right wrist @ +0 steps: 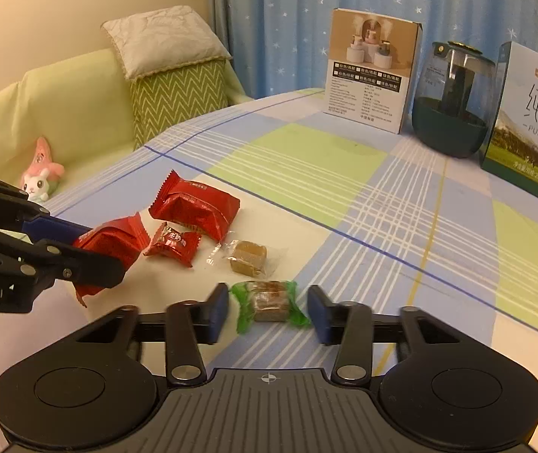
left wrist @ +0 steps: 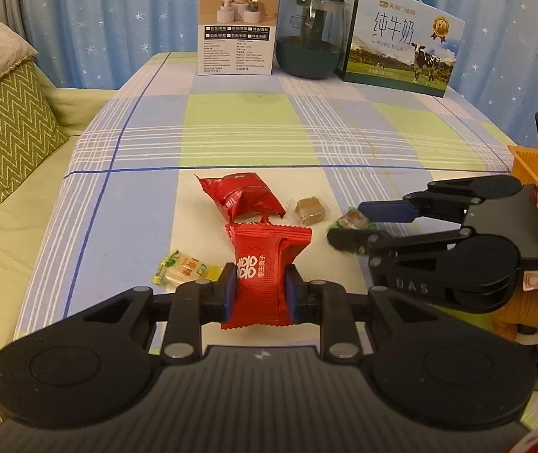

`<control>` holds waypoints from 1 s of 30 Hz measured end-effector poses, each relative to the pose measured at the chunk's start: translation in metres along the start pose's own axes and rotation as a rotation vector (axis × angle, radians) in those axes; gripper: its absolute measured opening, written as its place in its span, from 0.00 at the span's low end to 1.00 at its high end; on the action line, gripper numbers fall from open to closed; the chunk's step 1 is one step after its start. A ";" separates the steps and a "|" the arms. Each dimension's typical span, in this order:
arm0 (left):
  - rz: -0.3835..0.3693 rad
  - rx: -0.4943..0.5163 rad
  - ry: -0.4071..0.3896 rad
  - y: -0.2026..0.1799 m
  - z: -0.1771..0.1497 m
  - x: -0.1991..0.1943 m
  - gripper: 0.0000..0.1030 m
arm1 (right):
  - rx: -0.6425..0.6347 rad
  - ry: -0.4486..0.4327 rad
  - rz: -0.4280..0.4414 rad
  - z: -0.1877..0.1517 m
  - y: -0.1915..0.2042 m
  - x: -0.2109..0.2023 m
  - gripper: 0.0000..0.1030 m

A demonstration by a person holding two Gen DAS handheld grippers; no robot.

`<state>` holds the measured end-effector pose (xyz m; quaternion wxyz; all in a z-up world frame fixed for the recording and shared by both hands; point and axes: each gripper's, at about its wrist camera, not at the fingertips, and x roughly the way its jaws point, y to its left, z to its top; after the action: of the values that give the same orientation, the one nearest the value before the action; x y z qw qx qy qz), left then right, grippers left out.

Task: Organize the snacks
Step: 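Grasp a red candy packet with the left tool while the right grasps a green-wrapped caramel, then carry the red packet and caramel over the orange tray with both tools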

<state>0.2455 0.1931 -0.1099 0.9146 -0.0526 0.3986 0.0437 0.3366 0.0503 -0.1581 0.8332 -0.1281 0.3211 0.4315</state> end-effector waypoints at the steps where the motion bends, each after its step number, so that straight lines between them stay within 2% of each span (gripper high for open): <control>1: -0.001 0.001 0.001 -0.001 0.000 0.000 0.23 | 0.004 0.007 -0.003 0.001 0.000 -0.001 0.29; 4: -0.002 0.006 -0.001 -0.003 0.000 0.000 0.23 | 0.023 0.021 -0.010 0.002 0.000 -0.004 0.25; 16: -0.021 0.017 -0.024 -0.023 0.003 -0.012 0.23 | 0.097 -0.015 -0.079 0.002 -0.003 -0.053 0.24; 30: -0.084 0.035 -0.104 -0.084 -0.020 -0.070 0.23 | 0.233 -0.035 -0.203 -0.040 -0.011 -0.148 0.24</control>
<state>0.1940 0.1049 -0.0669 0.9358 -0.0509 0.3488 0.0010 0.2662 -0.0702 -0.0932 0.8872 -0.0548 0.3398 0.3072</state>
